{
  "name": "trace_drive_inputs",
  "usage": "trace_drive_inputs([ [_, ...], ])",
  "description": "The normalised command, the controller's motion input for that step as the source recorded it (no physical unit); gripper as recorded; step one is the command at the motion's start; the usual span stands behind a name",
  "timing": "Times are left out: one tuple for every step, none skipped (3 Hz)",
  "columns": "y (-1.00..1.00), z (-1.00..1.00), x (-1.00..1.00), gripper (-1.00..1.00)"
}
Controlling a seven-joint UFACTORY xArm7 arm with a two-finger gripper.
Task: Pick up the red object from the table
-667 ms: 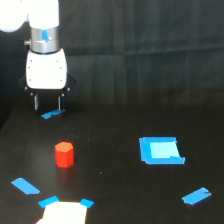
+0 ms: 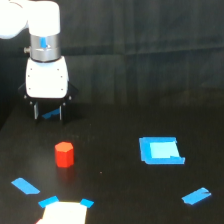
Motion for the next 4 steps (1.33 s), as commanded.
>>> trace_drive_inputs([
  [-0.61, -0.78, 0.28, 0.17],
  [-0.92, -1.00, 0.23, 0.53],
  [-0.47, 0.27, -1.00, 0.00],
  [-0.45, -0.78, 0.20, -0.06],
])
